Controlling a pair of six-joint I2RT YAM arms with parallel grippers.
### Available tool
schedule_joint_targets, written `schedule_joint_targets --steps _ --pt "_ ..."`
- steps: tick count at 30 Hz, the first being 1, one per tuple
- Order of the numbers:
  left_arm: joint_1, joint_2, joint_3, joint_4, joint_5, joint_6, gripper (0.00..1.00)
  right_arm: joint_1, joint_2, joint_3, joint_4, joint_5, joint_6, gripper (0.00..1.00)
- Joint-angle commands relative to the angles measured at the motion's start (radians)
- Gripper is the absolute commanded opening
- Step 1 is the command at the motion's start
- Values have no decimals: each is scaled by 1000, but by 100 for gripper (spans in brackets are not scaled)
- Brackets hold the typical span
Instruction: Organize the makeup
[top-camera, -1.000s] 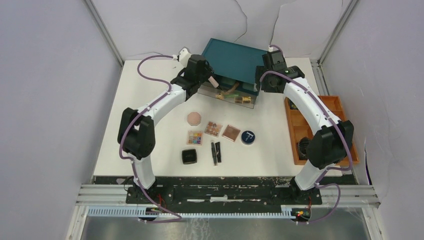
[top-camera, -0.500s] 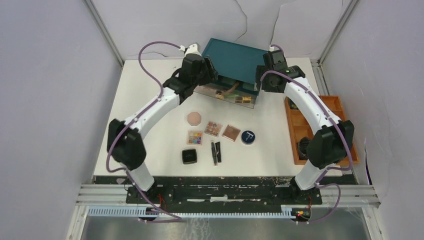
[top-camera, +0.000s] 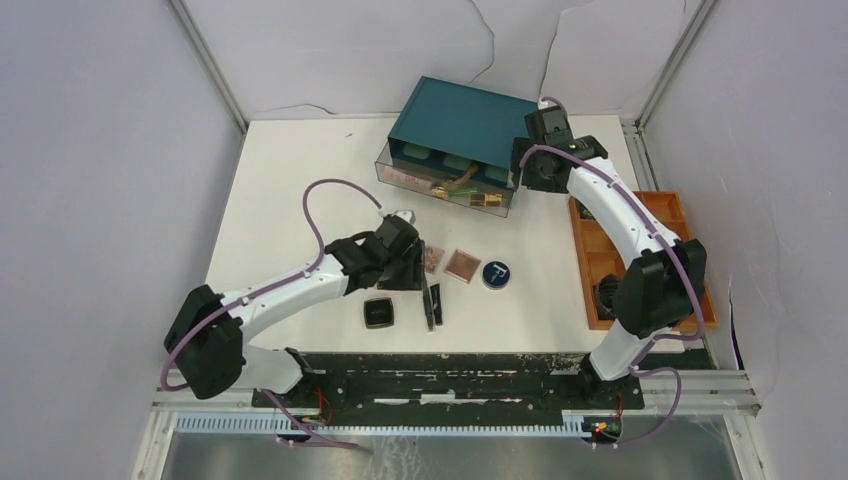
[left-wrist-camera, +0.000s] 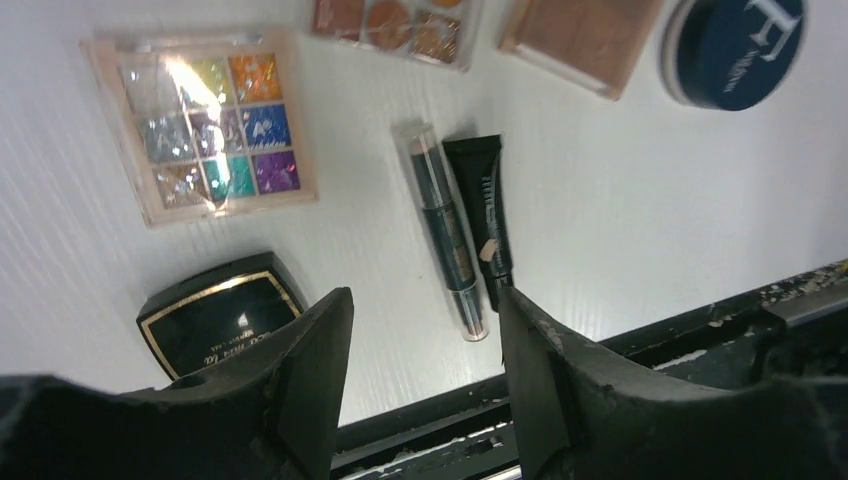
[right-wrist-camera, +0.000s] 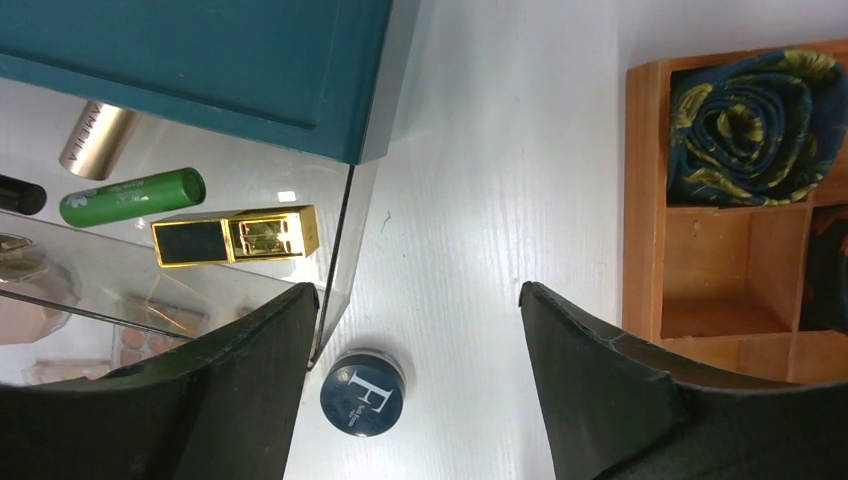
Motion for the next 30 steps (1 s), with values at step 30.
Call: schedule_joint_targets --steps 30 --pt "-87 319 12 116 -20 -217 49 -5 -132 -92 39 54 -42 80"
